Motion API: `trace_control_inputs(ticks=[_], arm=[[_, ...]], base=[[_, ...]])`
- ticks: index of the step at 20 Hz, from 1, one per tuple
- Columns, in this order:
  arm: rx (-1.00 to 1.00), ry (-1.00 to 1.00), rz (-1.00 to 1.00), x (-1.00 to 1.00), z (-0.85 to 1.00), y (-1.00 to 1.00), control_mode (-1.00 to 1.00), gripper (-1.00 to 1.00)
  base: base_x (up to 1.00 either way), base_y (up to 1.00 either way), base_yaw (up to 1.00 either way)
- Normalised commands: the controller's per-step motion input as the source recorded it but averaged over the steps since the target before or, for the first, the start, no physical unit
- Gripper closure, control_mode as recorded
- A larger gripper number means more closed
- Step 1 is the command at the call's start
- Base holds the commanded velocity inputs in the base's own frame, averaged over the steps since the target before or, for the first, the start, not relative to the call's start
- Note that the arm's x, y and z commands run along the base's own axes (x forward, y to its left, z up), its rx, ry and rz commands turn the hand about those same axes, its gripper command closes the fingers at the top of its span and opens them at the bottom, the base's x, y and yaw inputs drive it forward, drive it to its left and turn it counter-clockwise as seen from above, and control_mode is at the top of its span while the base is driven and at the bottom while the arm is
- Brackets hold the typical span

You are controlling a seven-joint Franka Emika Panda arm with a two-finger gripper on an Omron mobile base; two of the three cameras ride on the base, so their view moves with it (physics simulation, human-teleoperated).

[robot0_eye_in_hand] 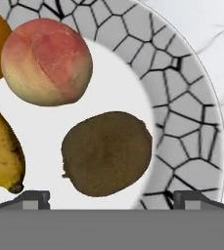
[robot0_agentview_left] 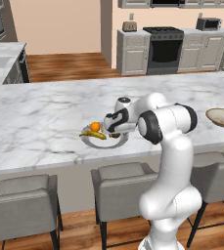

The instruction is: Take the fruits from the plate on the dining counter and place two fruits in each bowl.

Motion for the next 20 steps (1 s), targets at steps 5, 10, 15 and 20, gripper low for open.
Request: trace_control_inputs(ticks=[5, 10, 15, 20], arm=[[0.0, 0.0, 0.0, 0.31, -0.02, 0.0, -1.0, -1.0], [0.0, 0.0, 0.0, 0.12, -0.09, 0.0, -1.0, -1.0], [0.0, 0.04, 0.0, 0.0, -0.26, 0.0, -1.0, -1.0], [0.0, 0.01, 0.0, 0.0, -0.08, 0.0, -1.0, 1.0]], base=[[0.0, 0.0, 0.0], [0.0, 0.0, 0.0], [0.0, 0.0, 0.0], [0.0, 0.0, 0.0]])
